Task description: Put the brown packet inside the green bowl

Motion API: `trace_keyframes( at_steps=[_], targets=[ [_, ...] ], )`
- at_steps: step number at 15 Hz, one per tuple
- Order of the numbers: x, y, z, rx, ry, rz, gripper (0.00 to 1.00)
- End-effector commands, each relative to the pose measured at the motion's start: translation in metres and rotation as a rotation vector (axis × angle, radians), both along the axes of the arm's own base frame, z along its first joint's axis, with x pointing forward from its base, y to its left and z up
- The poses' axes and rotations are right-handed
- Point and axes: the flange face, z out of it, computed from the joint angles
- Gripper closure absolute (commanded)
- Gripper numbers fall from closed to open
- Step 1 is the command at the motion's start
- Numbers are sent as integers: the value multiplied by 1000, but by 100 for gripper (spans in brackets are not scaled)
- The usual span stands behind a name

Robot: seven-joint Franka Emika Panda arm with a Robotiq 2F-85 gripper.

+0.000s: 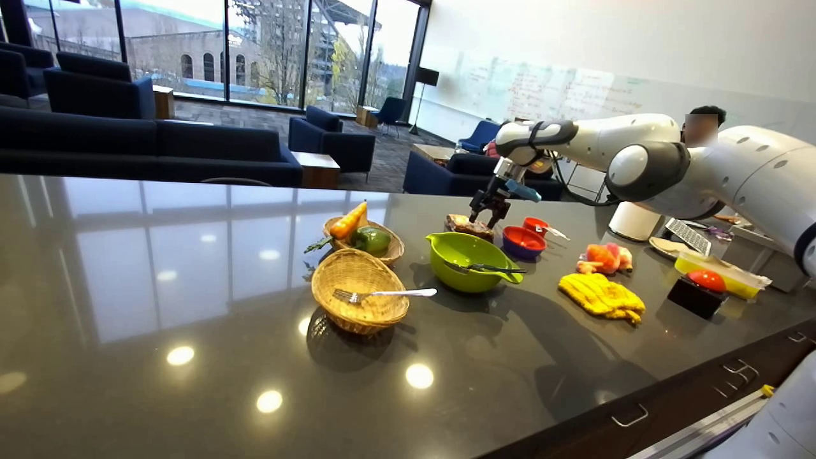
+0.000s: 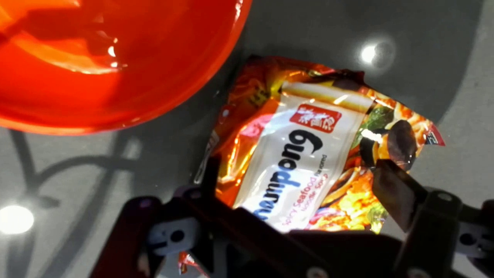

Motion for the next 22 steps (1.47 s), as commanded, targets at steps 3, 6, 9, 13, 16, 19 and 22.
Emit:
trace_keyframes(
  at_steps=[3, 6, 9, 13, 16, 19, 22],
  targets=[
    [-2, -7, -3, 44, -3, 20, 0],
    [-2, -8, 3, 23, 0, 33, 0],
    [-3, -6, 6, 24, 7, 51, 0],
    [-5, -7, 8, 20, 21, 67, 0],
    [-8, -10, 4, 19, 45, 74, 0],
    [-12, -18, -1, 17, 62, 73, 0],
    [-15, -24, -3, 19, 71, 74, 0]
  ],
)
